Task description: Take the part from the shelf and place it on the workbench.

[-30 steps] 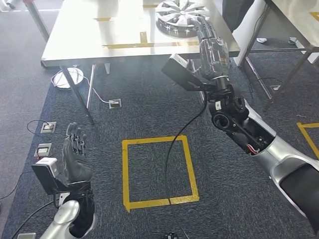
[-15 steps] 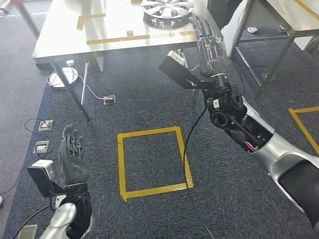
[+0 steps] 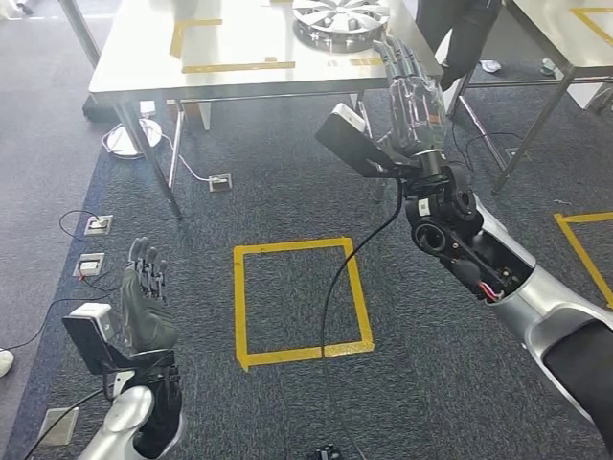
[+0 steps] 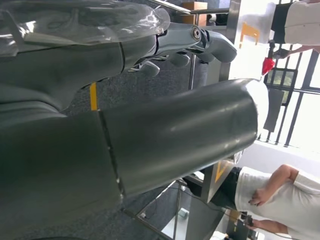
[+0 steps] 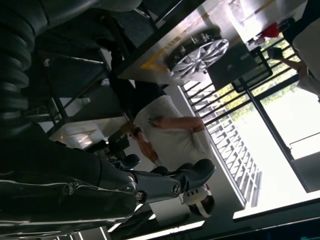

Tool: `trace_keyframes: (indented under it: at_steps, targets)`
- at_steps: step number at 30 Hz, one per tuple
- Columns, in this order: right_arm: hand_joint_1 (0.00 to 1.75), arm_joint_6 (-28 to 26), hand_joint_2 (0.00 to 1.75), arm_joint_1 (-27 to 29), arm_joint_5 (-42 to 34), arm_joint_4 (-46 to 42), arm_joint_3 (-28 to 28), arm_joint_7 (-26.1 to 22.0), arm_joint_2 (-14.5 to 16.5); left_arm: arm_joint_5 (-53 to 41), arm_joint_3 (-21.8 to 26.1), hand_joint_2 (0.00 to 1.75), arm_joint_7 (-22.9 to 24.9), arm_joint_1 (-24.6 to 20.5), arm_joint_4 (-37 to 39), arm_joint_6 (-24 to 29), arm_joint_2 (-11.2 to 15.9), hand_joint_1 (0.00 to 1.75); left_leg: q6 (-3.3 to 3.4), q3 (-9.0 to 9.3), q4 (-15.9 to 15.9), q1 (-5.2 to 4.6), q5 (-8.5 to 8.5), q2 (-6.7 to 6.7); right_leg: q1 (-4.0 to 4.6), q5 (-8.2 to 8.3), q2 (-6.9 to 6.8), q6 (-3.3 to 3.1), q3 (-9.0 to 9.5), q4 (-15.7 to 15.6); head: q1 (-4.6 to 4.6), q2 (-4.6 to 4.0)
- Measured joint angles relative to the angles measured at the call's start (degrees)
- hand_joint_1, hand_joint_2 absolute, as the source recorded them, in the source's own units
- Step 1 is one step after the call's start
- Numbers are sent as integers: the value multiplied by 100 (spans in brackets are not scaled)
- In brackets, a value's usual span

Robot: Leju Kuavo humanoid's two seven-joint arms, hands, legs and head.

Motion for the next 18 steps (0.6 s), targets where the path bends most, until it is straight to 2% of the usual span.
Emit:
trace_keyframes:
  at_steps: [2, 3, 4, 7, 9, 10, 12, 13, 14, 15, 17, 18]
  targets:
    - [0, -8, 175, 5, -5, -13, -6, 4, -11, 3, 0, 0, -2, 1, -1, 1, -7, 0, -21, -38, 45, -5, 4, -2, 3, 297, -1, -37, 514, -819, 37, 0]
    - [0, -13, 175, 4, -8, -26, -10, 5, -16, 4, 0, 0, -2, -2, -1, 0, -9, 0, -40, -67, 77, -15, 7, -2, 15, 374, 1, -61, 708, -1171, 47, 0]
    - [0, -16, 175, 9, -9, -38, -14, 8, -21, 4, 0, 0, -4, -4, -1, 0, -11, 0, -66, -101, 102, -23, 15, -3, 29, 391, 5, -86, 807, -1371, 46, 0]
    - [0, -24, 175, 43, -9, -55, -19, 19, -31, 5, 0, 0, -6, 4, -1, 1, -10, 0, -146, -177, 146, -34, 29, 0, 35, 380, 13, -161, 798, -1448, 17, 1]
    - [0, -29, 175, 50, -9, -74, -22, 20, -32, 5, 0, 0, -8, 2, -1, 1, -8, 0, -204, -284, 395, -33, -151, 0, 2, 414, 6, -225, 796, -1473, -48, 1]
    - [0, -31, 175, 49, -9, -85, -24, 20, -32, 7, 0, 0, -9, 1, -1, 3, -6, 0, -232, -417, 700, -26, -332, -1, -7, 427, 0, -254, 794, -1481, -89, 0]
    - [0, -34, 175, 59, -21, -95, -25, 24, -32, 10, 0, 0, -9, 12, 1, 11, -2, 0, -268, -783, 1525, -12, -703, -2, 1, 441, -6, -289, 773, -1479, -150, 0]
    - [0, -39, 175, 70, -30, -96, -25, 27, -32, 14, 0, 0, -9, 21, 1, 16, 2, 0, -277, -919, 1824, -9, -788, -2, 4, 445, -6, -297, 765, -1477, -160, 0]
    - [0, -45, 175, 87, -45, -102, -26, 31, -35, 17, 0, 0, -11, 29, 1, 23, 5, 0, -277, -959, 1917, -8, -763, -2, 4, 448, -4, -301, 760, -1473, -167, 0]
    - [0, -53, 175, 105, -61, -114, -28, 36, -39, 20, 0, 0, -15, 33, 1, 32, 9, 0, -269, -882, 1763, -9, -628, -2, 4, 449, 0, -301, 758, -1468, -175, 0]
    - [0, -65, 175, 137, -91, -167, -45, 50, -54, 23, 0, 0, -26, 35, -1, 46, 14, 0, -222, -496, 966, -10, -220, -3, 5, 451, 10, -293, 757, -1458, -193, 0]
    - [0, -69, 175, 146, -99, -198, -55, 60, -68, 23, 0, 0, -33, 34, -1, 50, 15, 0, -195, -315, 570, -18, -79, -5, 17, 454, 16, -278, 744, -1447, -201, 0]
